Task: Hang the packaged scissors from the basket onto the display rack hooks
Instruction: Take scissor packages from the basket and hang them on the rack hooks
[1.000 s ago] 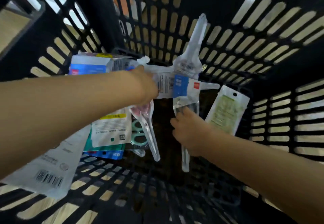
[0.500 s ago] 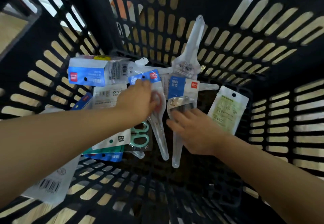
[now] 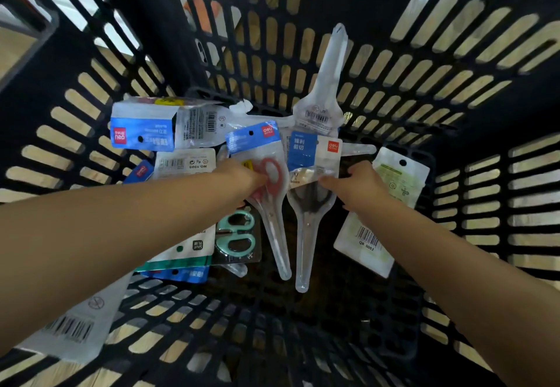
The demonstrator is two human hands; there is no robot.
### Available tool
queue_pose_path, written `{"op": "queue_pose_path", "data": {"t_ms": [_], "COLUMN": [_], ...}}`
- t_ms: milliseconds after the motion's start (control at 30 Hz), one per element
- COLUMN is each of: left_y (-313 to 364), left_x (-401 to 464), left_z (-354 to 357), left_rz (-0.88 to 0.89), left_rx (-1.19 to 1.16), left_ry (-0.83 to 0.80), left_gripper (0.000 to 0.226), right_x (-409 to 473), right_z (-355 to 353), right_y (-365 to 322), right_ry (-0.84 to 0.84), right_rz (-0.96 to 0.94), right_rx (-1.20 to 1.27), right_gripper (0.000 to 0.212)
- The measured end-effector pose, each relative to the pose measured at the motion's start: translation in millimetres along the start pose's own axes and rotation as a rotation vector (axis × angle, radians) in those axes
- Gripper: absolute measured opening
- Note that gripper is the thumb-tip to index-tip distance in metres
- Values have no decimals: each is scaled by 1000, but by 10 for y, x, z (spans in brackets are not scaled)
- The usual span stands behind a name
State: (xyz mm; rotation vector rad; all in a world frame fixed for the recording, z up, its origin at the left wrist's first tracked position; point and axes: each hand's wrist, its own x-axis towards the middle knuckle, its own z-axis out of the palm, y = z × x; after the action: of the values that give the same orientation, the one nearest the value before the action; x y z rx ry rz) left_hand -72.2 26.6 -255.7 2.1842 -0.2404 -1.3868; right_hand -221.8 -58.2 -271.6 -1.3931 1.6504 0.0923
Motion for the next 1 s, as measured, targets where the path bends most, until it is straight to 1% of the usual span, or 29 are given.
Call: {"op": "queue_pose_path", "data": {"t_ms": [100,133,200,233,367,467,533,633,667,733,800,900,1000], "left_y": [9,-1,-29,-46,-72,-54,-56,-49,-36,16,97,252,437], "left_x": [37,65,94,112,173,205,230,225,214,167,87,-189,-654], "left_z": [52,51,39,29,-21,-45,-63,-75,-73,-82,-125,-273,-517], "left_rz": [16,37,49,49,34,14,7,-18,-28,-41,-37,10,66], "left_rx": [-22,-12,11,15,32,-37,-124,-186,-185,-189,-181,-141,-133], "left_ry": [8,29,52,57,28,-52,-98,-138,-147,-182,-237,-317,-309], "left_gripper": [37,45,75,80,65,50,41,26,19,8,9,15,15], "right_x": [-6,-8,12,23,88,109,108,86,58,-16,-141,-430,-866], "right_z": [45,53,57,62,91,91,111,167,177,168,104,-62,-359], "right_y": [-19,-19,-15,-13,39,86,105,130,128,121,67,-66,-354], "right_ry": [-24,-24,-21,-24,-60,-162,-230,-261,-268,-263,-235,-174,-118], "right_rz": [-13,-16,-12,-10,8,42,71,67,65,60,45,-7,-50], "right_rx": [0,2,22,36,107,261,375,426,444,457,426,341,281], "right_gripper": [74,74,73,70,45,31,31,38,36,23,6,6,13]}}
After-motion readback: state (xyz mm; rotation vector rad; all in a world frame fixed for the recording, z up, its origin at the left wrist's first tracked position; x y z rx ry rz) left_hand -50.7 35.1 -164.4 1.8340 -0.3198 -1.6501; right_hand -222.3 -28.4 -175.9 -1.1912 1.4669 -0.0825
